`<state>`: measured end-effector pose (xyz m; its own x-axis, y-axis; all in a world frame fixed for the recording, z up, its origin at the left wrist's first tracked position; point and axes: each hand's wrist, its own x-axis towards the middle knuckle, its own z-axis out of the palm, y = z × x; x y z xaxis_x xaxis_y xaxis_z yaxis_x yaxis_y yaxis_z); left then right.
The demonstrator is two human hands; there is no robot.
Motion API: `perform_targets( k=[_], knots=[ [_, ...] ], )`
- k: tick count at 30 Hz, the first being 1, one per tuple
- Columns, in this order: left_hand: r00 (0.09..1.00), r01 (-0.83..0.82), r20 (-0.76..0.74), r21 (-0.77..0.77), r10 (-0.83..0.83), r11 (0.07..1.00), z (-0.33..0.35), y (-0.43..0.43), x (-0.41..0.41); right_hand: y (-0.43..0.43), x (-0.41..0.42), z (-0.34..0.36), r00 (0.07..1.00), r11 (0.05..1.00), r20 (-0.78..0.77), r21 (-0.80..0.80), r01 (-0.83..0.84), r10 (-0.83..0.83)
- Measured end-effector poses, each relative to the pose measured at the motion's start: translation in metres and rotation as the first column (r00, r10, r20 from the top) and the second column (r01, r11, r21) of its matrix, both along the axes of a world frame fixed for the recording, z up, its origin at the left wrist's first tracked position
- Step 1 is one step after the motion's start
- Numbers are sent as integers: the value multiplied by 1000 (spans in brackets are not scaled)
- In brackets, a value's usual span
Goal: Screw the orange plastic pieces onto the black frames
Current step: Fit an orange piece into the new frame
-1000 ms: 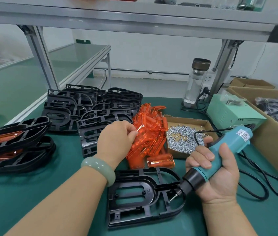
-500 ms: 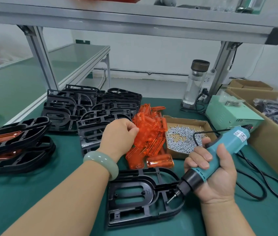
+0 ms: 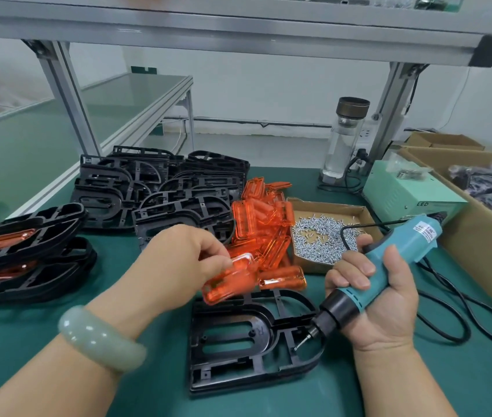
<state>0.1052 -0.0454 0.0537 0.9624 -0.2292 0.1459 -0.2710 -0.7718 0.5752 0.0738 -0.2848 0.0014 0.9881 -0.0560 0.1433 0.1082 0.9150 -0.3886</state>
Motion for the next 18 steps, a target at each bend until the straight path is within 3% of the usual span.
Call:
perform_targets(
  k=[10,14,18],
  knots=[
    [957,191,-254,178,-143,965,-18,1,-20,2,-1,1,1000,1000,16,-8,-27,27],
    [976,165,-181,236,-124,958,-25,-7,-24,3,-1,1,1000,1000,10,-18,-23,23],
    [995,95,-14,265,-95,960,-36,-11,-30,1,-1,-2,1000,1000,-14,-28,8,-9]
  ],
)
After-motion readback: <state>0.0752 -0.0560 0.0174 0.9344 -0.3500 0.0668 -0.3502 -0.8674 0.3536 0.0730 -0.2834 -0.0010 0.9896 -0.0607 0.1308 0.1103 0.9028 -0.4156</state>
